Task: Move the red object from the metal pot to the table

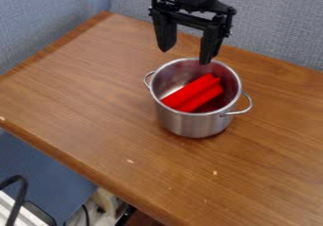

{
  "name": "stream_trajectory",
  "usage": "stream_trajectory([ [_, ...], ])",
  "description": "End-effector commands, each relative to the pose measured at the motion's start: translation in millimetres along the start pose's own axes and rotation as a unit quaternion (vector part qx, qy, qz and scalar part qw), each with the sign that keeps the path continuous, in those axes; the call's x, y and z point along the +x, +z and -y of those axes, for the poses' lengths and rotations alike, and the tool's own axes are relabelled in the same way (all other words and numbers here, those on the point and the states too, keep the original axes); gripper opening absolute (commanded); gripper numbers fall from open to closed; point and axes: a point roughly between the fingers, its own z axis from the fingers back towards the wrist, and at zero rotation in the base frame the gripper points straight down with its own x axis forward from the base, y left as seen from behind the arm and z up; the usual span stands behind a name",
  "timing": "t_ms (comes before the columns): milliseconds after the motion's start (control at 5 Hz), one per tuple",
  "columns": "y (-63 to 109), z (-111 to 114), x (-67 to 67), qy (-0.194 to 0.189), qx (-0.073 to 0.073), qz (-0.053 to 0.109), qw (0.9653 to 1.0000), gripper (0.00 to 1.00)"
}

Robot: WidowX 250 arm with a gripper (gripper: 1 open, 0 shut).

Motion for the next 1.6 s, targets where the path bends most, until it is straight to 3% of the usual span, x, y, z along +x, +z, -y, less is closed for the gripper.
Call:
stream_trajectory([
  [0,2.6,-5,-0.3,-0.01,0.001,-0.001,0.9999,1.0],
  [200,-0.9,-15,-0.8,0.035,-0.001,-0.002,0.9994,1.0],
  [400,-2.1,-22,1.5,0.078,-0.004,-0.001,0.9969,0.0],
  [600,-4.7,-14,3.8,0.064,0.0,0.004,0.9979,1.0],
  [800,-10.4,-7,5.9,0.048,0.01,0.009,0.9988,1.0],
  [1200,-8.4,-5,17.7,-0.001,0.012,0.014,0.9998,1.0],
  [1400,-6.0,-19,15.9,-0.002,0.011,0.011,0.9999,1.0],
])
